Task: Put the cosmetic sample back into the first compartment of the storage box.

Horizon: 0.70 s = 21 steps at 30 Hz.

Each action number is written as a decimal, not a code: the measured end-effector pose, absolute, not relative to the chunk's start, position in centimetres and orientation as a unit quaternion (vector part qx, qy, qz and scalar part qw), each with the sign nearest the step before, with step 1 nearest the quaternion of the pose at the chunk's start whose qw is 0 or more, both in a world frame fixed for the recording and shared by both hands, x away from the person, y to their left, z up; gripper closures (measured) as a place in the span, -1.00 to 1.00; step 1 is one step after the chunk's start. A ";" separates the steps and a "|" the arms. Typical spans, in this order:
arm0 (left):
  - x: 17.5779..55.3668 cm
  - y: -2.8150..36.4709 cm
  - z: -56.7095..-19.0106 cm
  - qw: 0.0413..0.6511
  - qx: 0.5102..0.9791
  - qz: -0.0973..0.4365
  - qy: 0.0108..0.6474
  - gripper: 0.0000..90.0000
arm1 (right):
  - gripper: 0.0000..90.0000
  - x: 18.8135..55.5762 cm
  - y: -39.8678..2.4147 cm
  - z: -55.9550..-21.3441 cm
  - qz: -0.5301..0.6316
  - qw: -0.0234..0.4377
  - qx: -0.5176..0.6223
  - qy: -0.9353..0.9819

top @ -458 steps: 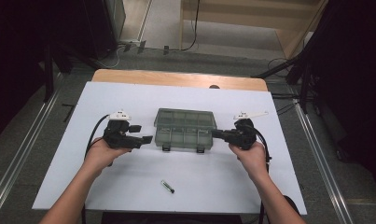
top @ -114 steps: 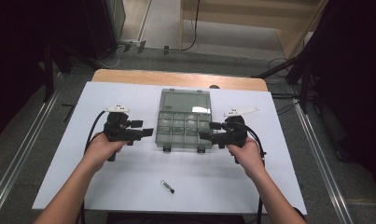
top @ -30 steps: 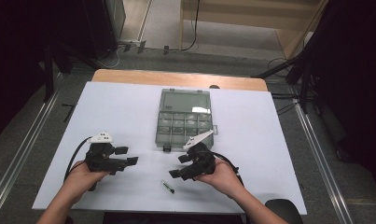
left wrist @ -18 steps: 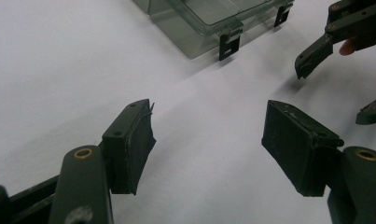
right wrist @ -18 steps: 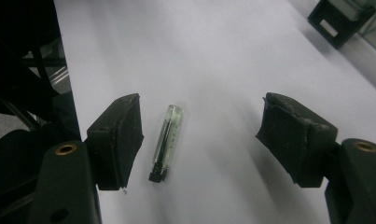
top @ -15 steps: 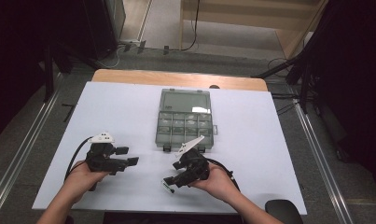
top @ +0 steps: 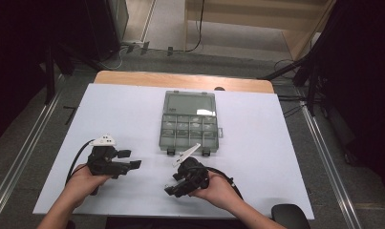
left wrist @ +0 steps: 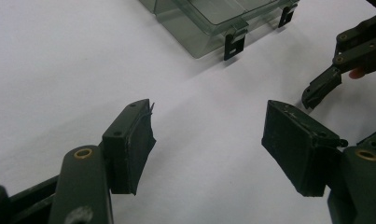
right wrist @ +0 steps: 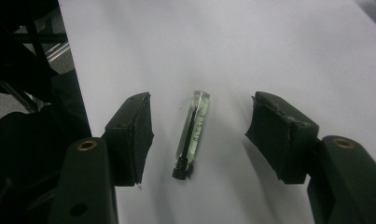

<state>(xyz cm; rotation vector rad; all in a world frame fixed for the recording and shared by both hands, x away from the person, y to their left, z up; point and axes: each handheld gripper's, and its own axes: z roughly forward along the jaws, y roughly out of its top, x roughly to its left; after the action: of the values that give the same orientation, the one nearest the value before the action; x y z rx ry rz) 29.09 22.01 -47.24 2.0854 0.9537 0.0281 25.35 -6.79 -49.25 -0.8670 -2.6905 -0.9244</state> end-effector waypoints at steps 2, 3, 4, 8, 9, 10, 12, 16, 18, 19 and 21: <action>29.1 22.0 -47.2 0.412 0.829 0.011 0.379 -0.27 | -0.05 25.2 -6.7 -49.3 -0.304 0.081 -0.289 -0.904; 29.1 22.0 -47.2 0.411 0.829 0.011 0.378 -0.27 | -0.02 25.2 -6.6 -49.3 -0.301 0.083 -0.289 -0.905; 29.1 22.0 -47.2 0.410 0.830 0.012 0.379 -0.27 | -0.01 25.2 -6.5 -49.4 -0.300 0.083 -0.288 -0.906; 29.1 22.0 -47.2 0.411 0.829 0.012 0.378 -0.27 | 0.08 24.9 -6.0 -49.4 -0.284 0.079 -0.284 -0.912; 29.1 22.0 -47.2 0.411 0.829 0.011 0.378 -0.27 | 0.12 24.8 -6.0 -49.4 -0.279 0.072 -0.283 -0.915; 29.1 22.1 -47.2 0.411 0.829 0.012 0.379 -0.27 | 0.15 24.7 -5.9 -49.3 -0.276 0.069 -0.282 -0.916; 29.1 22.1 -47.2 0.411 0.829 0.012 0.379 -0.27 | 0.22 24.7 -5.8 -49.3 -0.271 0.067 -0.287 -0.916; 29.1 22.2 -47.2 0.412 0.828 0.014 0.381 -0.27 | 0.36 24.4 -5.3 -49.1 -0.251 0.056 -0.284 -0.924; 29.1 22.2 -47.2 0.411 0.828 0.014 0.381 -0.27 | 0.42 24.2 -5.0 -49.0 -0.245 0.043 -0.282 -0.927; 29.1 22.2 -47.2 0.411 0.828 0.015 0.382 -0.27 | 0.44 24.2 -5.0 -49.0 -0.241 0.038 -0.275 -0.930; 29.1 22.2 -47.1 0.412 0.827 0.015 0.382 -0.27 | 0.46 24.1 -4.9 -49.0 -0.241 0.037 -0.274 -0.930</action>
<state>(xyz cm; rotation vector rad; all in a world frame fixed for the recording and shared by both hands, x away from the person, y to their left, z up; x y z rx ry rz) 29.13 22.19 -47.15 2.0807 0.9607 0.0380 24.13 -4.92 -48.99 -0.8404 -2.8554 -0.7409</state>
